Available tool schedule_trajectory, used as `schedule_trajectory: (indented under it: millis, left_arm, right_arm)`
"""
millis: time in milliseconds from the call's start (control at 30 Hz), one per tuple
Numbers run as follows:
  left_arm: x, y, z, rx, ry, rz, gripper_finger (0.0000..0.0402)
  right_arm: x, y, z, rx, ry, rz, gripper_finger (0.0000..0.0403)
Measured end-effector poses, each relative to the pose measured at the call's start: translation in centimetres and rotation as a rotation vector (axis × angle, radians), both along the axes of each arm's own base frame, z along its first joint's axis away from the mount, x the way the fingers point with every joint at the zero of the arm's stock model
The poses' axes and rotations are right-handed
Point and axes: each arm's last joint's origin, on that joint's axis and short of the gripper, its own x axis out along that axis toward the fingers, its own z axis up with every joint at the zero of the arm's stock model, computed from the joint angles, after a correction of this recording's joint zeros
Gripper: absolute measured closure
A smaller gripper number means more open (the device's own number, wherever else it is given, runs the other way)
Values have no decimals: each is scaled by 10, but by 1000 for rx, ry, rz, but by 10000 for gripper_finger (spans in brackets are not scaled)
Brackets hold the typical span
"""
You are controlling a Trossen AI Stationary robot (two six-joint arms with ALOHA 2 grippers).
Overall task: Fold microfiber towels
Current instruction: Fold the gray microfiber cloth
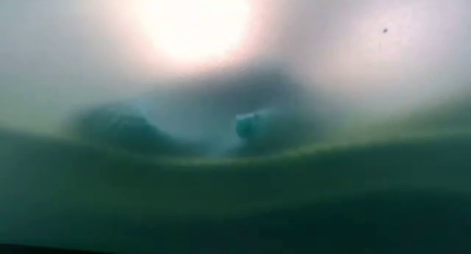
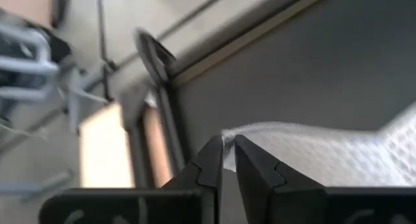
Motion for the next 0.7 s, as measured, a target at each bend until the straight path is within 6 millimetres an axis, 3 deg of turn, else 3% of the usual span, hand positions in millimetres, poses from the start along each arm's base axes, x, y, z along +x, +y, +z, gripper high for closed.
schedule_trajectory:
  millis: [167, 333, 500, 700]
  left_arm:
    - [0, 12, 23, 60, 74, -25, 355]
    - [-11, 19, 14, 22, 133, 9, 355]
    - [-12, 21, 12, -31, 54, 13, 355]
    - [-9, 22, 13, -37, 6, -6, 355]
  right_arm:
    - [17, -3, -13, 27, -79, 6, 403]
    - [21, -2, -12, 55, -119, 35, 403]
    - [18, 2, -18, 50, -57, 61, 403]
    - [27, 10, -45, 94, 15, 116, 403]
